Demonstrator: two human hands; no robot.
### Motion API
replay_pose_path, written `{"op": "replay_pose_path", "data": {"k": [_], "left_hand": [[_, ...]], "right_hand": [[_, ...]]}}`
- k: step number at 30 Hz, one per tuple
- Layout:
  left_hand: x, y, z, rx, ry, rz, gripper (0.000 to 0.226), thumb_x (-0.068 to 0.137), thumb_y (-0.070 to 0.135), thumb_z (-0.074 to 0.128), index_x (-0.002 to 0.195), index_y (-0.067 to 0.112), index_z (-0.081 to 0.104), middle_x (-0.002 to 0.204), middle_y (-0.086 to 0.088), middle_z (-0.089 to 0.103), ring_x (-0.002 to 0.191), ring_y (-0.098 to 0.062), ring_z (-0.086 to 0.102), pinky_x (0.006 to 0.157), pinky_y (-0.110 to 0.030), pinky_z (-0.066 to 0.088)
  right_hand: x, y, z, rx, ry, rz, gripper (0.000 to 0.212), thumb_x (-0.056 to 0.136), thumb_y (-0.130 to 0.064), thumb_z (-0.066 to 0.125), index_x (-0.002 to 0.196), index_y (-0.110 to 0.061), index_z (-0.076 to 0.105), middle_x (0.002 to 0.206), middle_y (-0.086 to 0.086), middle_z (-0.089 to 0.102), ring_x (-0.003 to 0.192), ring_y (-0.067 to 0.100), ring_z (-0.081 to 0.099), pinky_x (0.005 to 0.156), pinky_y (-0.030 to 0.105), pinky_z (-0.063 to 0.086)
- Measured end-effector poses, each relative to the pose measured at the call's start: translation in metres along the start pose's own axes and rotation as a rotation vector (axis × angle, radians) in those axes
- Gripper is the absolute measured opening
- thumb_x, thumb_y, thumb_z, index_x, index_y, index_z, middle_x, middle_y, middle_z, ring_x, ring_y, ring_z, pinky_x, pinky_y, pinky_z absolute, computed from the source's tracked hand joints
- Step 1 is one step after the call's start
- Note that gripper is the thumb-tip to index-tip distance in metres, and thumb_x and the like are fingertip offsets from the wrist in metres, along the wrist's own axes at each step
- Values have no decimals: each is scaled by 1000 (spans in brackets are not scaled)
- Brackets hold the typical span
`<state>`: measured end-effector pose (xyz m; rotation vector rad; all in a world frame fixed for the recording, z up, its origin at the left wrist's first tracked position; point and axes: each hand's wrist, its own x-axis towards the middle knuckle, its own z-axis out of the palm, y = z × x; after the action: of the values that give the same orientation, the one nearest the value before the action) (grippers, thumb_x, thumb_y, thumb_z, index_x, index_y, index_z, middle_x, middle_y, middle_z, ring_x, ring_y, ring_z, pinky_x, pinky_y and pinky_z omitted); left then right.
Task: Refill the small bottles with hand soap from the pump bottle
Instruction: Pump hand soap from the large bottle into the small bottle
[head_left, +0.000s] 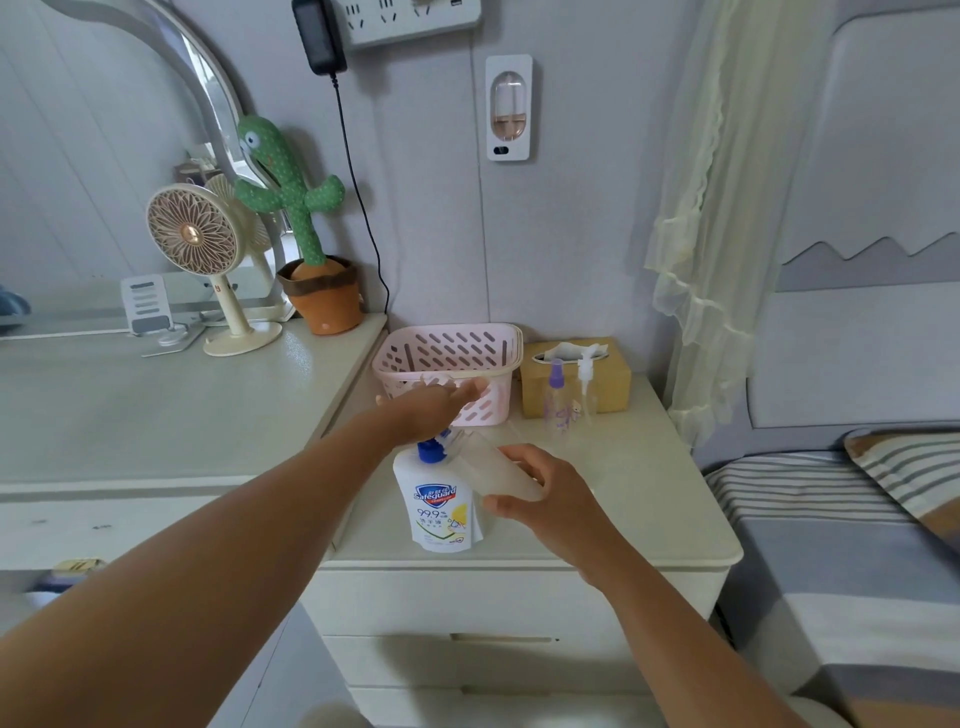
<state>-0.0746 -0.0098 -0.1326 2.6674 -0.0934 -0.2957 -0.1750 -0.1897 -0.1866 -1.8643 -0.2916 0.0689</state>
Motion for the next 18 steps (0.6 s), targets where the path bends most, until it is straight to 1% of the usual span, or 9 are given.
{"op": "replay_pose_path", "data": {"k": [2,4,6,8,10,11,13,16,18], "left_hand": [[1,-1,4,-54,-1,30,58,96,58,14,140,31,41,145,-1,43,128,-25,42,112,-54,22],[0,-4,7,-56,0,5,60,95,62,13,135,34,48,138,-3,50,128,-25,42,111,-58,19],[1,-7,10,-9,4,-20,64,92,66,11,133,36,50,136,-6,51,126,-28,43,109,-60,21],[3,-9,10,19,1,-41,75,84,75,7,133,37,49,134,-5,53,126,-31,43,109,-60,22],[2,-8,7,-24,2,-33,94,68,87,4,134,37,48,133,-2,54,129,-30,42,109,-60,20],[2,-7,4,-25,3,-29,103,60,89,3,136,36,46,136,-1,53,133,-29,38,110,-59,19],[1,-4,0,33,-7,-19,110,53,87,-2,140,34,39,141,2,48,138,-26,29,111,-59,15],[2,-5,0,-3,18,-16,109,54,88,2,138,33,43,141,1,47,139,-24,28,111,-59,14],[1,-5,3,-24,29,-11,96,65,85,6,137,34,45,141,-1,47,137,-25,32,111,-59,15]], "right_hand": [[0,2,1,-6,2,-2,43,77,-26,75,115,-30,57,103,-13,62,93,0,57,70,13,46],[1,4,2,-25,1,3,44,76,-26,76,116,-30,57,104,-12,61,94,1,56,69,13,44],[0,5,2,-17,-4,5,45,75,-25,76,116,-30,58,104,-11,62,93,1,57,68,13,44],[-1,5,1,-12,-5,5,45,75,-24,76,116,-30,58,104,-11,62,94,1,57,68,13,43],[-2,3,0,-4,-8,6,43,76,-25,76,114,-31,58,102,-13,62,93,-1,57,69,13,44],[-2,1,0,-1,-10,5,41,76,-25,76,112,-33,57,101,-16,61,92,-2,56,70,13,44],[-2,-2,0,-5,-7,-1,41,76,-25,75,110,-36,55,100,-19,60,92,-4,55,70,12,44],[0,-3,-1,-8,-2,-8,42,76,-26,76,111,-35,55,100,-18,60,92,-4,55,71,12,44],[-1,-2,0,-7,-8,-4,41,76,-25,76,110,-36,55,99,-19,59,91,-4,56,71,12,45]]}}
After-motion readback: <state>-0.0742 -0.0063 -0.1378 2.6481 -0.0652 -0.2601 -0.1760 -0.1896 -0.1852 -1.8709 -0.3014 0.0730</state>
